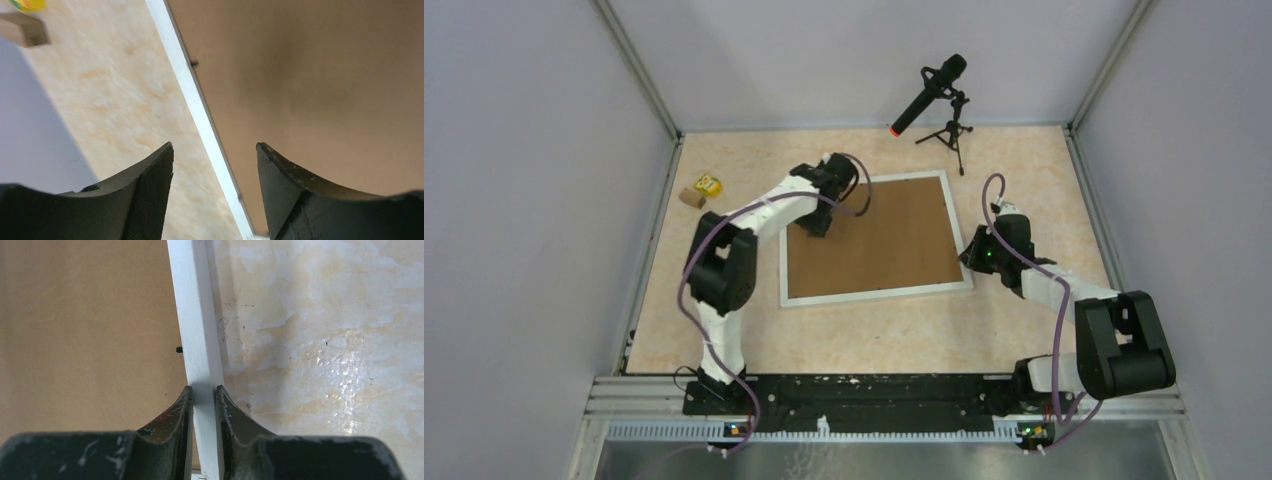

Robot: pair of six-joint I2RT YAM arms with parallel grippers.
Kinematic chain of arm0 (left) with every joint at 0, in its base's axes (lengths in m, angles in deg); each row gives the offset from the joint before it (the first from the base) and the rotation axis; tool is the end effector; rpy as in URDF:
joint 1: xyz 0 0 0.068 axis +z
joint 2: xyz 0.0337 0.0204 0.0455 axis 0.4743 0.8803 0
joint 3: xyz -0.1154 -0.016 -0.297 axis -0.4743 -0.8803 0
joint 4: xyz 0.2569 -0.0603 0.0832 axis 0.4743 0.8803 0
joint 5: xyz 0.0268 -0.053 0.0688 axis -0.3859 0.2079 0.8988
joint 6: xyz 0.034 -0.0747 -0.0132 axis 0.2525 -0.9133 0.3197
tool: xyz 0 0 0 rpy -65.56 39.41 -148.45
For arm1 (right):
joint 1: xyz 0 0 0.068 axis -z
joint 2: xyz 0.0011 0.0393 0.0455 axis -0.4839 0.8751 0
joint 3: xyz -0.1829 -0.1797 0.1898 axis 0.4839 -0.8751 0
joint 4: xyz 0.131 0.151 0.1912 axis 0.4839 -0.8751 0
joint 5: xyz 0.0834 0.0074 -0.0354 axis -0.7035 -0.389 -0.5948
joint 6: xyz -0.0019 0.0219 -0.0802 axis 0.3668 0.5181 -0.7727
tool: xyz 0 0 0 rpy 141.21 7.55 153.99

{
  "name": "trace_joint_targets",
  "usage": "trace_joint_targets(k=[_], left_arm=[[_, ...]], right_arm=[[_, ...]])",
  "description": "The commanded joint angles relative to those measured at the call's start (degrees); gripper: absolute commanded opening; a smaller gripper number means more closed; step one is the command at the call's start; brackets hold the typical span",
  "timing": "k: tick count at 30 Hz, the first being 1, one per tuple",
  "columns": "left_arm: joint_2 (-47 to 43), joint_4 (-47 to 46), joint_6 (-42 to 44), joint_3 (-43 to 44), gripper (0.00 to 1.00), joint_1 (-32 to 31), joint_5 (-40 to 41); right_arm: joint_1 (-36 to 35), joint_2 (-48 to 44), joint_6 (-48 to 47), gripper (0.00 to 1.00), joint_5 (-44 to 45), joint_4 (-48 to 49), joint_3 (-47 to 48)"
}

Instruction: Put the photo into the frame

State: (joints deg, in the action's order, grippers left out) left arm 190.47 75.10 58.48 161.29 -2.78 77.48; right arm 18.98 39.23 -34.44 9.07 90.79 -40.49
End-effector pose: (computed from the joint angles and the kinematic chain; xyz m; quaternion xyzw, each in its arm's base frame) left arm 0.4121 -0.2008 0.2058 0.1616 0.9372 0.2440 0.1899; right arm 0.2724 0.0568 0.1676 0.0807 0.9102 0.1679 0.3700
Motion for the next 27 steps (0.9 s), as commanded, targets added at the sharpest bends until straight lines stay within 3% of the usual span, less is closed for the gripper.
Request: trace_joint_targets(k=[1, 7, 12, 15, 23, 27], left_arm=[[-18.38, -7.23, -4.56, -10.2, 0.67, 6.4, -20.14], [-30.79, -14.12, -2.47, -29.87, 0.61, 20.2, -44.7], [-31.02, -17.56, -2.82, -37.0, 0.53, 24.49, -54.75], [-30.25, -19.85, -3.67, -39.68, 0.5, 24.85, -56.94], [-28.84, -20.75, -3.62, -40.77, 0.41, 24.93, -53.29], [-31.55, -20.49, -3.82, -40.44, 0.43, 25.75, -50.75]], right_arm=[[-0.59, 1.19, 0.4, 0.0, -1.67, -1.61, -1.41], [-0.63, 1.19, 0.4, 0.0, -1.98, -1.44, -1.45], [-0.59, 1.51, 0.47, 0.0, -2.14, -1.13, -1.69], [-0.59, 1.6, 0.46, 0.0, -2.12, -1.24, -1.56], [-0.59, 1.72, 0.44, 0.0, -2.2, -1.11, -1.61], [-0.59, 1.89, 0.4, 0.0, -2.3, -1.17, -1.48]])
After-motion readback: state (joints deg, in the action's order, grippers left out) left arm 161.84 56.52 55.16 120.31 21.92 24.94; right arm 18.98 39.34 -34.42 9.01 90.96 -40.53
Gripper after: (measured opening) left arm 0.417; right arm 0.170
